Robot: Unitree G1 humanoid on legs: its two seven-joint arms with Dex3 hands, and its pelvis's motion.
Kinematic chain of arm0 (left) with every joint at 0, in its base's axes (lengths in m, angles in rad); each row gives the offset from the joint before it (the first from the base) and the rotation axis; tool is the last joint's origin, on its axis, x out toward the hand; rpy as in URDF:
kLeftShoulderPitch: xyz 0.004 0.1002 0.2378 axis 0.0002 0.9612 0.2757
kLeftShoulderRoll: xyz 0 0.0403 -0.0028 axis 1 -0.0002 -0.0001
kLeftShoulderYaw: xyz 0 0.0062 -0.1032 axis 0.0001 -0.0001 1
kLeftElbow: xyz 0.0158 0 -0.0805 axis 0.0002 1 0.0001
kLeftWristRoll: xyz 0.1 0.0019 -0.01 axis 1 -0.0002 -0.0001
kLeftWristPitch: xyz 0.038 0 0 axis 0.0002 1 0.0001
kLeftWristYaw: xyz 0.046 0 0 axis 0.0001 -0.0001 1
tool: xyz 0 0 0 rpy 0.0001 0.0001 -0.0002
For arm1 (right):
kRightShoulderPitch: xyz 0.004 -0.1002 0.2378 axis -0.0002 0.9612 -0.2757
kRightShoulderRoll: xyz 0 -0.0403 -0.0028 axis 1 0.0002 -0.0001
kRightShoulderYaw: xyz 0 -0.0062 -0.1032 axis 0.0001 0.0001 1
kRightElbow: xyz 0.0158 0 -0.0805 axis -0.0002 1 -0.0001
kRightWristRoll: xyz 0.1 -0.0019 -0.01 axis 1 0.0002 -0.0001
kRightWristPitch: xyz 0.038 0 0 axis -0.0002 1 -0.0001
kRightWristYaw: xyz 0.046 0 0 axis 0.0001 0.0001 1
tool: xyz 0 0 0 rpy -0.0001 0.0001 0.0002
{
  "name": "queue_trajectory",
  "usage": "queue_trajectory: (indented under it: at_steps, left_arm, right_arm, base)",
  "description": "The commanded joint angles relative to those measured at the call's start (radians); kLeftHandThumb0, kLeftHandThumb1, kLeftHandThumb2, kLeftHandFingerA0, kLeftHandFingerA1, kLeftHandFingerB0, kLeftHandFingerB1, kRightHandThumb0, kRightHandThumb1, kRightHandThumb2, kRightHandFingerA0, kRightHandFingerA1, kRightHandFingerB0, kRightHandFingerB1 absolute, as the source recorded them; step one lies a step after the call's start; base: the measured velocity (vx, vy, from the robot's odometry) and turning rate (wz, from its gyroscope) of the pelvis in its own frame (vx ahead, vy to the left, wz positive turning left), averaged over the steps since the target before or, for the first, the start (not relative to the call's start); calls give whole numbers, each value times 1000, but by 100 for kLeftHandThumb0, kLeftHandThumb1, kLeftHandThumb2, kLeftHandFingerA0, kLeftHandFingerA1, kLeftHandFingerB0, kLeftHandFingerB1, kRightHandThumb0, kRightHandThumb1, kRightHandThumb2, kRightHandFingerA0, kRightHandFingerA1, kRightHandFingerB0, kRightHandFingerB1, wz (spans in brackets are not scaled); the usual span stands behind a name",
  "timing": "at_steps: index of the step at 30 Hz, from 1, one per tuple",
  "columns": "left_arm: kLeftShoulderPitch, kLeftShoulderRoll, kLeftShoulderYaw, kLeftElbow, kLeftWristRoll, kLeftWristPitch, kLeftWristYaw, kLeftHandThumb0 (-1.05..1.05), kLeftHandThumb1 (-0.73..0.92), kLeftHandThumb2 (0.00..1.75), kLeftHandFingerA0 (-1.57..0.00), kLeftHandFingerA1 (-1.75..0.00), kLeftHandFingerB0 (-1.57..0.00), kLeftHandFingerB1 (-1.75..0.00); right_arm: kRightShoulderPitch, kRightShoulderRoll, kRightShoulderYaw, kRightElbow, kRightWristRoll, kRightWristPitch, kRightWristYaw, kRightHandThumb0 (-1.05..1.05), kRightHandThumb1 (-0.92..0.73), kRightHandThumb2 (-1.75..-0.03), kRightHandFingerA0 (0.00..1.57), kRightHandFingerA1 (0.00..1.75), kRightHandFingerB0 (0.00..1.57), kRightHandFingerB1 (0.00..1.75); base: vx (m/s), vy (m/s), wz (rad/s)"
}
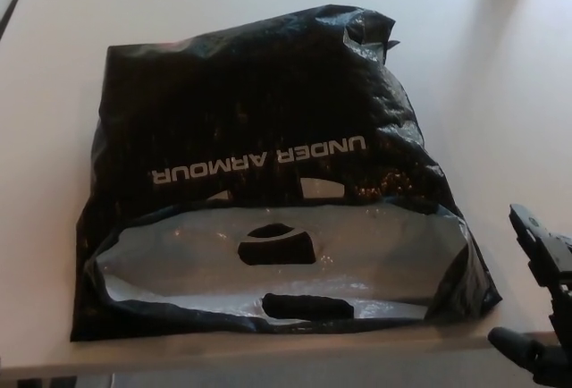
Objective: A plastic bag is kept infront of the robot in the middle of the desk and the robot uses both its hands to grab it from the top and lifts it up and then releases it.
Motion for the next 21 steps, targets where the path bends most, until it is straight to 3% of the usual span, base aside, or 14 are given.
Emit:
queue_trajectory:
  at_steps: [1,3,4,5,7,8,9,11,12,14,15,16,17,21]
  left_arm:
    - [12,-11,-20,-90,115,239,-22,-79,46,56,-25,-30,-11,-25]
    - [19,-12,-30,-135,138,297,-22,-81,46,56,-27,-31,-4,-24]
    - [25,-13,-35,-154,154,324,-21,-79,43,80,-22,-38,-5,-22]
    - [21,-10,-46,-165,161,346,-28,-79,45,56,-24,-32,0,-24]
    - [1,-12,-70,-167,176,383,-34,-79,45,55,-25,-31,0,-21]
    - [-15,-14,-80,-158,189,398,-32,-84,44,60,-21,-32,0,-19]
    - [-26,-16,-85,-152,197,409,-30,-84,44,61,-18,-31,0,-18]
    - [-65,-36,-108,-131,191,456,-21,-79,42,57,-16,-29,0,-22]
    - [-88,-47,-120,-124,193,485,-13,-79,43,54,-16,-28,0,-24]
    - [-111,-59,-131,-126,214,524,0,-80,43,54,-14,-27,-1,-25]
    - [-139,-69,-145,-114,219,546,2,-74,37,73,-9,-25,-7,-11]
    - [-164,-77,-156,-99,216,556,-1,-74,37,73,-9,-25,-7,-11]
    - [-186,-86,-167,-96,207,578,-6,-77,39,60,-12,-26,0,-18]
    - [-261,-106,-199,-61,220,617,-7,-74,41,59,-14,-30,0,-17]
  right_arm:
    - [-112,16,-2,147,104,108,131,-79,-46,-83,49,75,0,4]
    - [-143,28,0,193,116,114,132,-79,-46,-83,49,74,0,4]
    - [-150,35,4,210,113,122,128,-84,-48,-84,48,77,0,0]
    - [-159,40,9,224,107,130,125,-85,-50,-87,38,59,0,0]
    - [-172,46,15,244,103,141,123,-85,-50,-86,36,56,0,0]
    - [-174,52,17,246,106,144,127,-76,-58,-59,39,46,0,0]
    - [-174,56,18,244,106,148,128,-84,-50,-85,31,54,0,0]
    - [-180,68,26,251,106,153,128,-81,-48,-83,36,58,0,0]
    - [-183,73,31,258,104,153,124,-77,-46,-82,24,52,0,4]
    - [-183,78,38,261,100,156,120,-77,-47,-81,19,49,0,4]
    - [-180,85,45,257,97,158,119,-79,-47,-83,22,51,0,4]
    - [-178,89,49,256,95,159,117,-79,-47,-83,22,51,0,4]
    - [-177,96,53,251,95,158,114,-83,-49,-84,36,59,0,0]
    - [-167,109,72,223,79,166,107,-77,-46,-84,25,51,0,9]
  base:
    - [0,0,0]
    - [0,0,0]
    - [0,0,0]
    - [0,0,0]
    - [0,0,0]
    - [0,0,0]
    - [0,0,0]
    - [0,0,0]
    - [0,0,0]
    - [0,0,0]
    - [0,0,0]
    - [0,0,0]
    - [0,0,0]
    - [0,0,0]
